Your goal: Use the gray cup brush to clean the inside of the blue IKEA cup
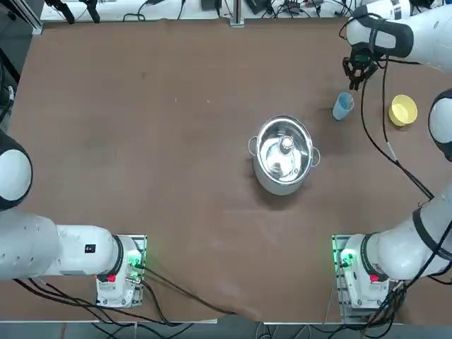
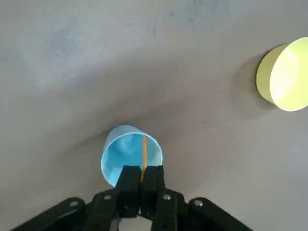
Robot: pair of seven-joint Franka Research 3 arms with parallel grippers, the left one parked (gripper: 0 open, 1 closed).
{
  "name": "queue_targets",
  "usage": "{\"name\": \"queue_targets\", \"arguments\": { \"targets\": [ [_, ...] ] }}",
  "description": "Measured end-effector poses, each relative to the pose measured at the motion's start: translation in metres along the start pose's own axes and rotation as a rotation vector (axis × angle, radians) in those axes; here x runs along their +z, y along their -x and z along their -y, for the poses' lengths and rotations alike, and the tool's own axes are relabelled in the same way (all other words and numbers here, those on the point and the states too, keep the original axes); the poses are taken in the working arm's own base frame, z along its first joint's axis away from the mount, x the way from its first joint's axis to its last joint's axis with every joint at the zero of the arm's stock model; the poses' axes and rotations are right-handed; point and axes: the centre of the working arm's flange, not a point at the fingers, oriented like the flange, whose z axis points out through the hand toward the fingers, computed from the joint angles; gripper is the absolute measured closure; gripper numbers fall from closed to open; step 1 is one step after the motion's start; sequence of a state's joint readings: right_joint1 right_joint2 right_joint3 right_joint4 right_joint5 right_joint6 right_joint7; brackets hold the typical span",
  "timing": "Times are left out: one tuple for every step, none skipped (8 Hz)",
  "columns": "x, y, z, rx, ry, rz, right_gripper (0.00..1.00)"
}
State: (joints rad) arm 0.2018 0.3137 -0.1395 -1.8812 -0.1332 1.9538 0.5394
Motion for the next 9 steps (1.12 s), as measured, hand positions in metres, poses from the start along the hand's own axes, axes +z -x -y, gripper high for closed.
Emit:
{"name": "queue_targets", "arguments": {
  "targets": [
    [-0.004, -0.002, 0.002, 0.011, -0.004, -0.009, 0.96],
    [-0.008, -0.003, 0.005, 0.021, -0.009, -0.015, 0.96],
    [-0.008, -0.002, 0.008, 0.034, -0.017, -0.012, 0.96],
    [-0.008, 0.000, 0.013, 0.043, -0.028, -0.004, 0.96],
    [-0.007, 0.002, 0.018, 0.050, -0.034, 0.003, 0.96],
    [-0.006, 0.005, 0.023, 0.061, -0.034, 0.005, 0.96],
    [-0.006, 0.008, 0.028, 0.069, -0.032, 0.006, 0.96],
    [-0.006, 0.012, 0.033, 0.073, -0.027, 0.012, 0.96],
    [-0.005, 0.015, 0.035, 0.075, -0.015, 0.027, 0.96]
  ]
}}
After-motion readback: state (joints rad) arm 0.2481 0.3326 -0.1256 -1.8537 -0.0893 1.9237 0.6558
